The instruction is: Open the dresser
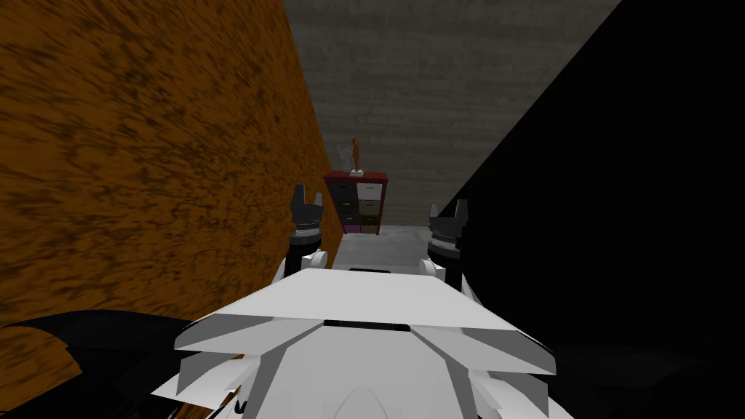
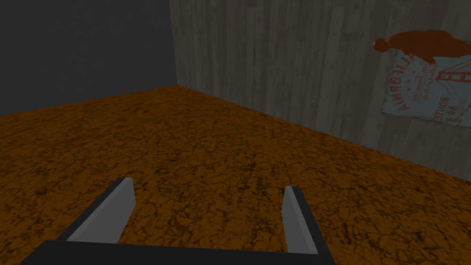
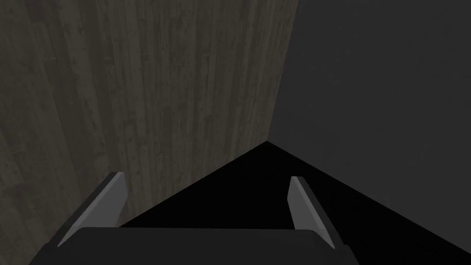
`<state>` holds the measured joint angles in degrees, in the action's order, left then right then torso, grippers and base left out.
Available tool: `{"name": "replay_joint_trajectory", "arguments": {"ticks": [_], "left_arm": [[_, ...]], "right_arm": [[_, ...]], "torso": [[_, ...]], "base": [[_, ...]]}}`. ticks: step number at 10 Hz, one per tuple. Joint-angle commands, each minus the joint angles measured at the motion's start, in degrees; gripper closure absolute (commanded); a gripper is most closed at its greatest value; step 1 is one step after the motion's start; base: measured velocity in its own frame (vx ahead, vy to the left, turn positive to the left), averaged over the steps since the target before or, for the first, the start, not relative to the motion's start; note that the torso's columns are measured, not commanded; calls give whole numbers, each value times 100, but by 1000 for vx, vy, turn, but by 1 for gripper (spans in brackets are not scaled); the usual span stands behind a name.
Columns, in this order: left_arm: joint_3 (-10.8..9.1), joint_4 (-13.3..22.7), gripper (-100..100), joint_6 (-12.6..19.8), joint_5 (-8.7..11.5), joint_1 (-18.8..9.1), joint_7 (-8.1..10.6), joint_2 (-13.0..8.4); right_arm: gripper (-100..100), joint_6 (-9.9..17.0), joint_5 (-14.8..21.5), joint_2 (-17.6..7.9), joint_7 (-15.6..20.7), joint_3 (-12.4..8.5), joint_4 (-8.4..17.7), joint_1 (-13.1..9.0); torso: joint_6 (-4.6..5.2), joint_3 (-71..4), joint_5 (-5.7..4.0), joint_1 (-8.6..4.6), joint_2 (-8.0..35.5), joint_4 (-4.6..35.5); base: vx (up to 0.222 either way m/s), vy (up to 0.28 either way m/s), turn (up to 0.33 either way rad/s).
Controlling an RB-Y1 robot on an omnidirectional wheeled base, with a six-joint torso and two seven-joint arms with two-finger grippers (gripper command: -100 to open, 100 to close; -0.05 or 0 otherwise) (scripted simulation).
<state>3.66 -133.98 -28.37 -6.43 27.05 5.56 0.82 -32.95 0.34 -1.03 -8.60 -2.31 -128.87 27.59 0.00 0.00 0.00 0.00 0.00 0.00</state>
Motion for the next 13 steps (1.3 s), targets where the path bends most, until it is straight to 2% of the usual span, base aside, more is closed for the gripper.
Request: {"name": "replay_joint_trajectory", "arguments": {"ticks": [1,9,10,11,13], "left_arm": [[0,0,0,0,0,0,0,0],[0,-2,0,-1,0,0,0,0],[-3,58,-100,-11,2,-10,-3,-245],[-7,118,-100,-22,5,-20,-6,-399],[-17,295,-100,-54,12,-50,-16,-655]], "right_arm": [[0,0,0,0,0,0,0,0],[0,-1,0,0,0,0,-2,0],[0,-1,0,0,0,0,-2,0],[0,0,0,0,0,0,0,1],[0,0,0,0,0,0,1,1]], "torso": [[0,-467,0,0,232,235],[0,-7073,0,0,3539,3537],[0,-7919,0,0,3962,3960],[0,-8316,0,0,4150,4148],[0,-8459,-1,-3,4209,4218]], "base": [[0,0,0],[0,0,0],[24,-7,-4],[43,-13,-7],[73,-25,-9]]}}
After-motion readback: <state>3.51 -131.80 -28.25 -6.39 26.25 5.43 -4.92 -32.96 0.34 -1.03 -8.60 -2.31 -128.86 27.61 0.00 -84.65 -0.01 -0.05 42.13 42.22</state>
